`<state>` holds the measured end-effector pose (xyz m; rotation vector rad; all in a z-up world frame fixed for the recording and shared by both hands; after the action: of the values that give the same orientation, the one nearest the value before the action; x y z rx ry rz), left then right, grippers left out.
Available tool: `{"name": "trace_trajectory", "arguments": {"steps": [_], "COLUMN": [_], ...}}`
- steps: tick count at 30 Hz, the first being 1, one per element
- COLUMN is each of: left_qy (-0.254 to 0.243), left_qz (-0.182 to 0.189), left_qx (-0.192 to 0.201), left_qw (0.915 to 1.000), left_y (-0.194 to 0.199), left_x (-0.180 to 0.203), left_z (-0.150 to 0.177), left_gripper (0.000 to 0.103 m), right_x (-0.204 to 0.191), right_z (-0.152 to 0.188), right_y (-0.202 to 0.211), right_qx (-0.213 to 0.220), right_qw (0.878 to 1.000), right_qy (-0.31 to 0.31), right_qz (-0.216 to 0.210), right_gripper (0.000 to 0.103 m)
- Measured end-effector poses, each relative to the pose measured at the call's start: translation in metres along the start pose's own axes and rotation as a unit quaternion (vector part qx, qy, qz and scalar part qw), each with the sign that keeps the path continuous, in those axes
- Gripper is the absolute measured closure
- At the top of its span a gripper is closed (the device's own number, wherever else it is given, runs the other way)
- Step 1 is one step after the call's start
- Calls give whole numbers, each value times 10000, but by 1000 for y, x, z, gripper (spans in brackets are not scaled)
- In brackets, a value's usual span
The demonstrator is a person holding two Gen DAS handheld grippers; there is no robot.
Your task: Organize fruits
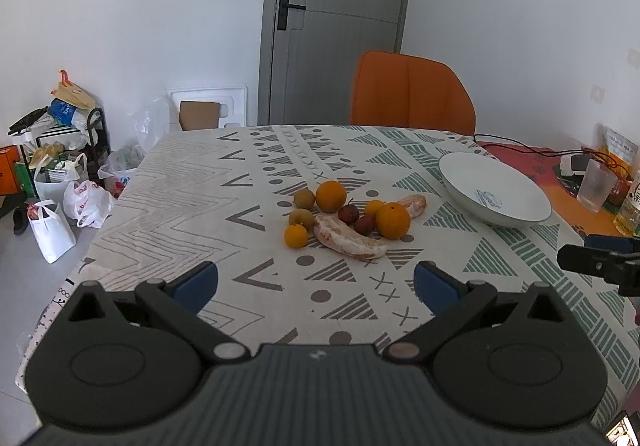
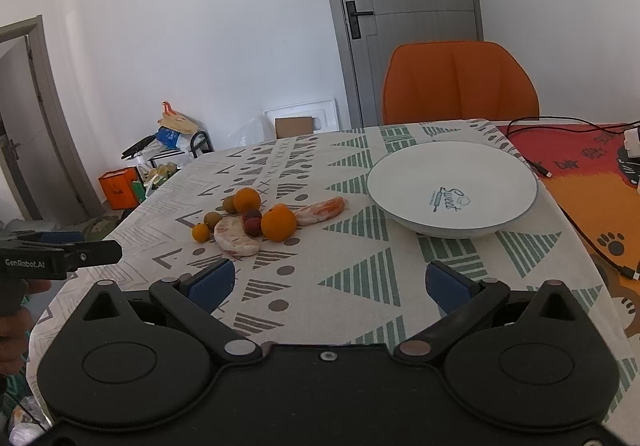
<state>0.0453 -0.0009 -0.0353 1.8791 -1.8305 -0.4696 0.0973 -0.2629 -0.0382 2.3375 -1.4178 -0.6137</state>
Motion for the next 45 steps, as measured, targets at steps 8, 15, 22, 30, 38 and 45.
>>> {"name": "trace_trajectory", "arguments": {"steps": [8, 15, 22, 30, 38, 45], "left_qy": [51, 90, 111, 135, 128, 232], "left_qz": [13, 28, 96, 112, 141, 188], "left_qx": [58, 98, 101, 159, 327, 302], "left_qw": [10000, 9999, 9998, 9997, 9993, 9991], "left_y": [4, 5, 2, -8, -16, -35], "left_x": [-6, -6, -2, -3, 0, -3], "left_z": [-2, -3, -3, -8, -16, -18], "left_gripper": [0, 0, 0, 0, 0, 5], "right_x": [0, -3, 2, 8, 14, 12], "right_z": [-1, -1, 0, -9, -10, -9], "right_y": [-1, -2, -5, -7, -20, -37], "right_qx": [13, 31, 36, 197, 207, 94], "right_qw": [10000, 10000, 10000, 9997, 9992, 9991], "right_qy": [-4, 60, -61, -100, -309, -343], "right_qz": [18, 70, 27, -40, -115, -247], "right_gripper": [0, 0, 0, 0, 0, 2]}}
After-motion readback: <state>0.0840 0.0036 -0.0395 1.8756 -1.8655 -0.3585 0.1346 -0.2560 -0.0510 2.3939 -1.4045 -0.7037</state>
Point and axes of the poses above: each gripper's, at about its wrist camera, not at the fingertips, and y roughly against the way its jaws point, x to its right, z to its underside, the point moved 6 cm from there along -y, roughly the way its jaws point
